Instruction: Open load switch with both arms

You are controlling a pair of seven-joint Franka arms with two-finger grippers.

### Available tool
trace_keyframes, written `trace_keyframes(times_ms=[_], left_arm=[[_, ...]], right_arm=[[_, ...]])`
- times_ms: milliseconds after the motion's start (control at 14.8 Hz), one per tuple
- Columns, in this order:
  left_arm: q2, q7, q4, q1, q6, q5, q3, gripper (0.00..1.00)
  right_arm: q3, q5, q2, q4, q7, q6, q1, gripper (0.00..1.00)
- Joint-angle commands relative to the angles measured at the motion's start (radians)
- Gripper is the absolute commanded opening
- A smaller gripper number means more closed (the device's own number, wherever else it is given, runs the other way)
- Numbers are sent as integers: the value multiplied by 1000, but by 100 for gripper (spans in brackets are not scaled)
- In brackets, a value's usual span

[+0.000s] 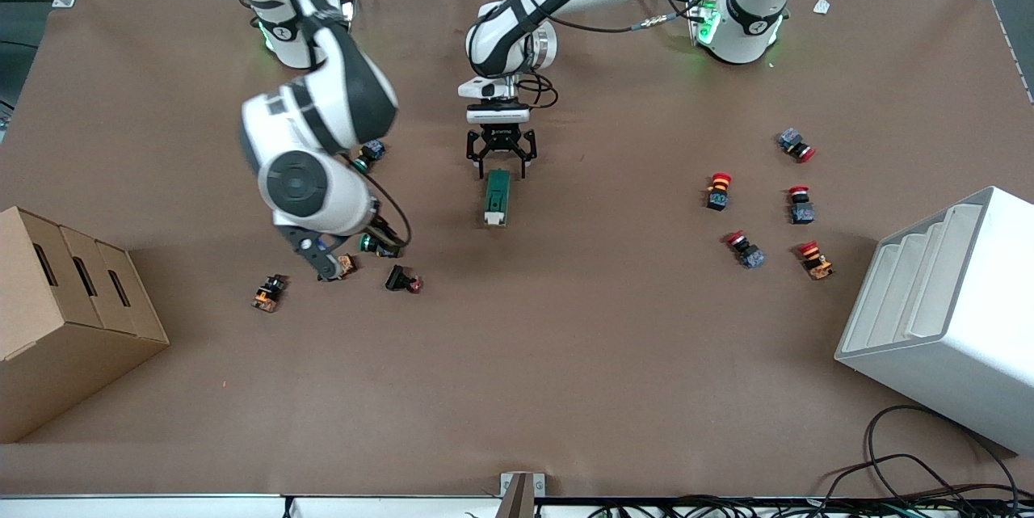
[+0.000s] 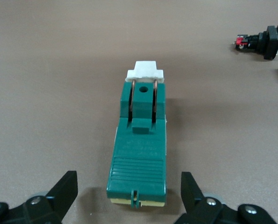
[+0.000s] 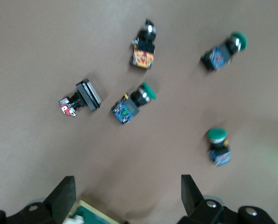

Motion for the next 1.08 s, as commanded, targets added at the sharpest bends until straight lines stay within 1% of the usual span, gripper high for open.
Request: trace_keyframes(times_ms=[0,135,203,339,474,677,812,1016], left_arm=[[16,-54,13,-13,-16,68,6,97],[42,-103,21,-13,-20,130,6,98],[51,-103,29,-13,-48,136,6,98],[69,-103,48,-29,-71,134,5,98],[73,-100,49,-30,-71,134,6,98],[77,-102,49,-32,-73,134,5,98],[77,-102,49,-32,-73,133,5,98],[77,-100,49,-32,-73,133,5,98]], right_arm=[[-8,17,63,20,224,61,47,100],[-10,82,105,17,314,138,92,100],[-10,101,125,17,366,169,112,100],[-8,104,166,19,454,215,140,100],[-8,115,201,20,502,229,153,100],[-8,192,246,20,508,238,174,100],[-8,219,254,20,506,266,197,100],[-8,261,260,20,505,264,208,100]])
